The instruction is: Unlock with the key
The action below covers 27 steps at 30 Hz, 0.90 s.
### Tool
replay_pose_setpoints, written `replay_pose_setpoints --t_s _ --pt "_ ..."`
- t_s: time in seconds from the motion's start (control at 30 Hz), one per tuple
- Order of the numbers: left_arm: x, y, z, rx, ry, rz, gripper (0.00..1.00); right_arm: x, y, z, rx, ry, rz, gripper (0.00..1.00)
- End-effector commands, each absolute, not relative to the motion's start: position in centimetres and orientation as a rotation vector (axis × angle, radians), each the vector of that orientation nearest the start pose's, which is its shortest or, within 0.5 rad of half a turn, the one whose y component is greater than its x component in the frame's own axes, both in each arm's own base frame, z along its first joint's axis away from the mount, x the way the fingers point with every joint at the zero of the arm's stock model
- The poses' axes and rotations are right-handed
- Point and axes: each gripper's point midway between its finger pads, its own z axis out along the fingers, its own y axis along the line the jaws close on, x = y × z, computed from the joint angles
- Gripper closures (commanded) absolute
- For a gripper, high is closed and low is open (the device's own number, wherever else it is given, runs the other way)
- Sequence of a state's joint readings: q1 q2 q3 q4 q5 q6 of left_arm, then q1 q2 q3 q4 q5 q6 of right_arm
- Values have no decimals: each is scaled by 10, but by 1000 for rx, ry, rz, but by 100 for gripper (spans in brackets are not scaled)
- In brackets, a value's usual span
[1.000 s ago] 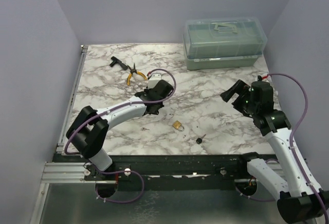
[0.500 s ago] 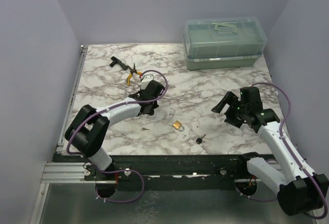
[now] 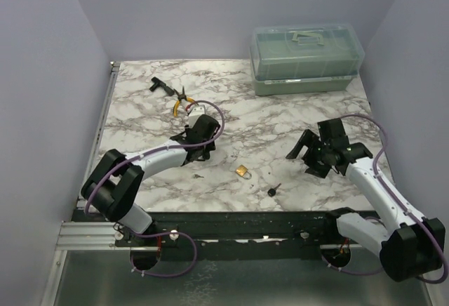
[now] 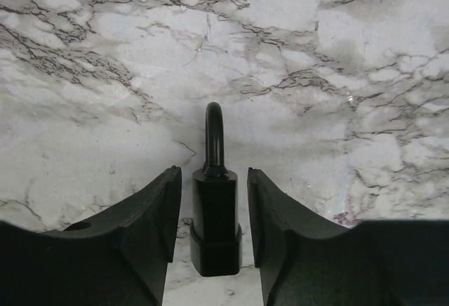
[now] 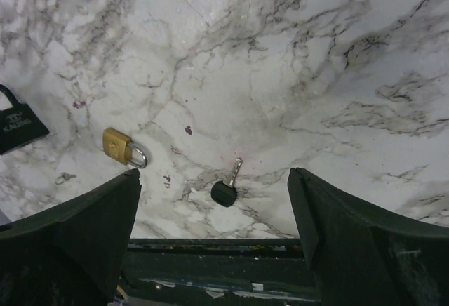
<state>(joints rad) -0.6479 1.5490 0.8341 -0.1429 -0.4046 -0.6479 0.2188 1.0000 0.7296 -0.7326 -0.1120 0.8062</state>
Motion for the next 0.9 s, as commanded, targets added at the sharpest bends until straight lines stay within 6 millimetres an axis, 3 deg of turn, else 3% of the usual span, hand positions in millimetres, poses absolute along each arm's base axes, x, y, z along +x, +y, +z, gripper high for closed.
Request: replay_pose_setpoints --t_s 0.0,0.3,0.4,0.47,0.7,0.87 --pt "331 -191 79 -198 2265 -211 49 205 107 90 734 2640 389 7" --pt "328 -189 95 -178 2230 -232 32 189 127 75 803 2698 259 14" --pt "326 -187 108 -173 2208 -247 30 176 132 74 865 2691 181 15" --pt "325 -186 118 -168 2192 -256 29 171 139 72 902 2700 164 23" --pt "317 -188 155 -157 2151 -331 27 162 158 54 897 2774 79 24" --pt "308 -191 160 -152 2152 -398 27 161 164 44 877 2799 32 28"
